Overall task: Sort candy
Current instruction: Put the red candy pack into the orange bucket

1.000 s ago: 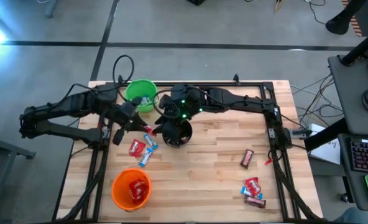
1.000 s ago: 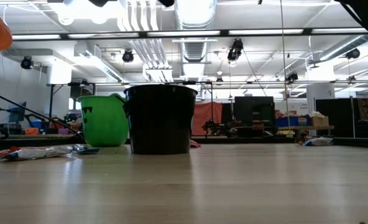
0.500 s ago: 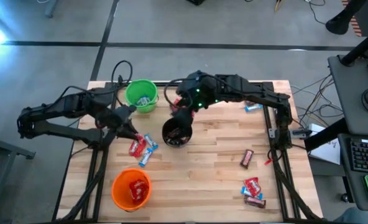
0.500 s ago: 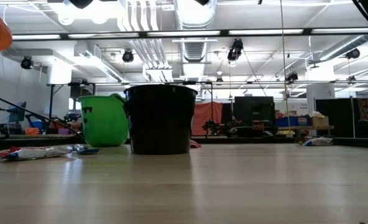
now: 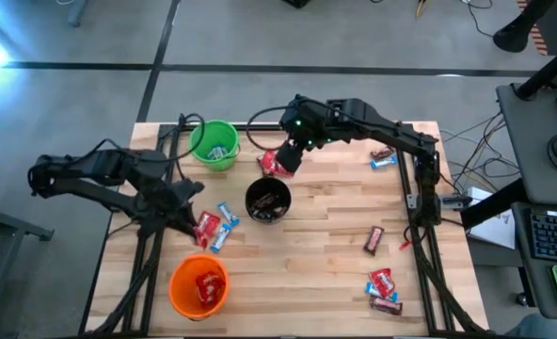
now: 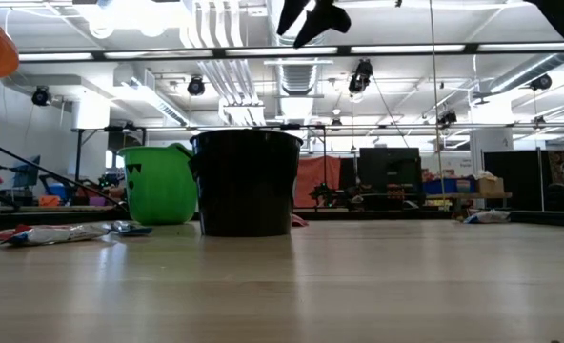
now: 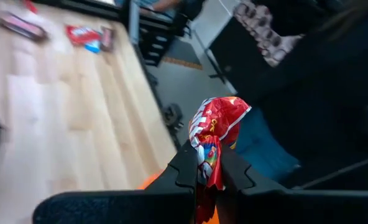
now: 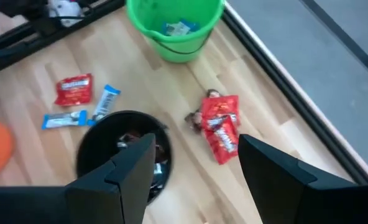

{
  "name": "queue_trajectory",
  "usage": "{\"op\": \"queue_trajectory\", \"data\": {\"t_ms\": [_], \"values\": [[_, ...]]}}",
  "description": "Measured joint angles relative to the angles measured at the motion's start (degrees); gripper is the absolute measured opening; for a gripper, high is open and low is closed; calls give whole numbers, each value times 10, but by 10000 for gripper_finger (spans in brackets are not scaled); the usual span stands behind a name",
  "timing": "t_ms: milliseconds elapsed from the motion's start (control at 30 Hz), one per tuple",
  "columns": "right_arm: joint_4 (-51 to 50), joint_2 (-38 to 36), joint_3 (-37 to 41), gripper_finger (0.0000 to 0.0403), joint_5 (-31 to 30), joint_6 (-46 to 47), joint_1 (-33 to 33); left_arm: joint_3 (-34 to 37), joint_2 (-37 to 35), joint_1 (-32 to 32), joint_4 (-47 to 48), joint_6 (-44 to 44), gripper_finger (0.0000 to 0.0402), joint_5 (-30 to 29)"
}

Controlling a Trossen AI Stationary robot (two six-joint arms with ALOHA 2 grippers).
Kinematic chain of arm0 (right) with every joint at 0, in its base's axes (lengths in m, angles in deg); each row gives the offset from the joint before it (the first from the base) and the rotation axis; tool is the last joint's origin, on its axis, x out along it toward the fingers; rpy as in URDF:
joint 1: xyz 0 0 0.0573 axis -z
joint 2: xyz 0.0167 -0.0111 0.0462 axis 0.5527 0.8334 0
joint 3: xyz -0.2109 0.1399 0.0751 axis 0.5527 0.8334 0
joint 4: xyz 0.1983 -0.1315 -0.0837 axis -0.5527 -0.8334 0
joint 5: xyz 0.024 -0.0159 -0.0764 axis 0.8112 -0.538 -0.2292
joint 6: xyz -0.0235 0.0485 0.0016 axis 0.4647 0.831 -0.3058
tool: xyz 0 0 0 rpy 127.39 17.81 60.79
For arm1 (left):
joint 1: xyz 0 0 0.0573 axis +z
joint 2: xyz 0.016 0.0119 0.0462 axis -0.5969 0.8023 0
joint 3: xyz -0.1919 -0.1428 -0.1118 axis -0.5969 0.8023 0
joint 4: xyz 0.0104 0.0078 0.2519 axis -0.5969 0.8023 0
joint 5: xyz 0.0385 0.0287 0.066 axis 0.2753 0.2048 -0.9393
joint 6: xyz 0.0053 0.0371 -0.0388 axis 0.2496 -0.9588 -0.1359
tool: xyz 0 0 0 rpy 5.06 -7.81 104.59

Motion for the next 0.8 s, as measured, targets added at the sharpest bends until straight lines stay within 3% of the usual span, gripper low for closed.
{"op": "queue_trajectory", "data": {"t_ms": [500, 800], "values": [[-48, 0, 0, 221, -2, -19, 69, 4, 20, -178, -39, 164, 0, -100], [-105, 0, 0, 221, -2, -22, 92, 73, 26, -246, -45, 252, 0, -122]]}}
